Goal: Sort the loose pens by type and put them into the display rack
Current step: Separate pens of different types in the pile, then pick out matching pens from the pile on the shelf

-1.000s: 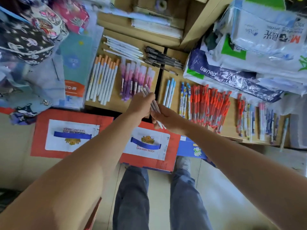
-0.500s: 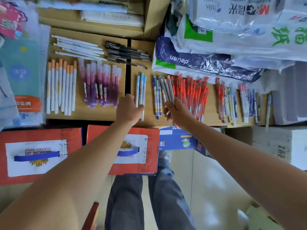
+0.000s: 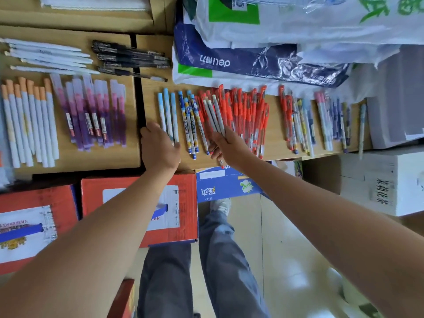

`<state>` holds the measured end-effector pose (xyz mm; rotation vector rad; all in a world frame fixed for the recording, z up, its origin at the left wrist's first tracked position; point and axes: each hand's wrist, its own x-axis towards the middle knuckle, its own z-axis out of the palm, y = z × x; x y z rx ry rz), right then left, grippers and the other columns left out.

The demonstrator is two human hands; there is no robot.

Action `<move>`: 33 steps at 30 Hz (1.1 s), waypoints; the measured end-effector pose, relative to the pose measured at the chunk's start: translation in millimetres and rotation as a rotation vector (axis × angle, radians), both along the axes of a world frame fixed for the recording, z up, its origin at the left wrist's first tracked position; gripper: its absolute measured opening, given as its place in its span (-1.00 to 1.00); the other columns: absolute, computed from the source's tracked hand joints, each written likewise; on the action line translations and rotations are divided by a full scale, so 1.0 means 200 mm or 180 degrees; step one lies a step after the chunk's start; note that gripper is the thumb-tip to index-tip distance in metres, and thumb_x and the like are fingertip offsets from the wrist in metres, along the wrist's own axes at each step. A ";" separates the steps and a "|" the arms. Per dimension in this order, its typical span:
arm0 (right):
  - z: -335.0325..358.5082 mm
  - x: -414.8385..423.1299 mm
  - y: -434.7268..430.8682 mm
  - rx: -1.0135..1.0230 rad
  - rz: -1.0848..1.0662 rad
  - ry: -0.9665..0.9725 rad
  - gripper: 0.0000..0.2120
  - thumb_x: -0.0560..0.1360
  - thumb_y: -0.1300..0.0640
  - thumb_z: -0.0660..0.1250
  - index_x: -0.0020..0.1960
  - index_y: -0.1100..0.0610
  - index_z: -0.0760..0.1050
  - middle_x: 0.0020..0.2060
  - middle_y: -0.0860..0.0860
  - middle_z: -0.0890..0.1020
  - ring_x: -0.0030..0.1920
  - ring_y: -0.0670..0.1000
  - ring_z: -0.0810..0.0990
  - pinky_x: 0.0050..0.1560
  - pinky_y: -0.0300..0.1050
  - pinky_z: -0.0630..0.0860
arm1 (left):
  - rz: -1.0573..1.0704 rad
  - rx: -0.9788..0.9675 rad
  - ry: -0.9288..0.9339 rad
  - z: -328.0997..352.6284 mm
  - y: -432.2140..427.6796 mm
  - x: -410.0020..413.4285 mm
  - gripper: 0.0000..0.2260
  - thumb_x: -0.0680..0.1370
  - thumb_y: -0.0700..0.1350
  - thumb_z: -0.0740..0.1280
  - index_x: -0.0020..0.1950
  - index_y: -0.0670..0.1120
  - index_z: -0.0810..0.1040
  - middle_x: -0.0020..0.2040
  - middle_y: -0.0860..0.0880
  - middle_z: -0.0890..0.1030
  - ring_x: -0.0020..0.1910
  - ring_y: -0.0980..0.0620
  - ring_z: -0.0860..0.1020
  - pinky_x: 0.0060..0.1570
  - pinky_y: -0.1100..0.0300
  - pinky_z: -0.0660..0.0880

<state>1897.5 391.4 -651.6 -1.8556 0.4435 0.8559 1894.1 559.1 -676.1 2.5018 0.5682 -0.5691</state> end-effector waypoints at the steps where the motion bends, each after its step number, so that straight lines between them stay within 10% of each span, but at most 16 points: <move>1: 0.00 -0.01 -0.02 -0.0012 -0.0014 -0.0024 -0.82 0.66 0.13 0.07 -0.10 0.12 0.33 -0.31 0.04 0.55 -0.38 -0.01 0.52 -0.26 -0.06 0.48 | 0.0017 0.0049 0.0003 0.01 -0.01 0.00 -0.44 0.48 -0.06 0.42 0.31 -0.33 0.29 0.26 -0.28 0.42 0.23 -0.24 0.41 0.18 0.00 0.38; 10: 0.03 -0.08 -0.27 -0.0172 -0.0656 -0.0130 -0.80 0.65 0.14 0.11 -0.14 0.16 0.32 -0.41 0.04 0.47 -0.49 -0.05 0.45 -0.41 -0.23 0.42 | -0.0490 -0.0538 -0.0367 0.13 -0.19 0.04 -0.85 0.54 -0.17 0.26 0.07 -0.11 0.54 0.11 -0.14 0.49 0.07 -0.13 0.51 0.00 0.02 0.46; 33: -0.01 -0.01 -0.52 -0.0769 -0.0590 -0.0353 -0.72 0.66 0.02 0.04 0.08 0.24 0.33 -0.09 0.20 0.55 -0.29 -0.01 0.42 -0.38 -0.17 0.33 | -0.0096 -0.0353 -0.0229 0.11 -0.52 0.07 -0.58 0.57 -0.20 0.24 0.43 -0.21 0.33 0.34 -0.18 0.35 0.22 -0.13 0.46 0.21 0.12 0.35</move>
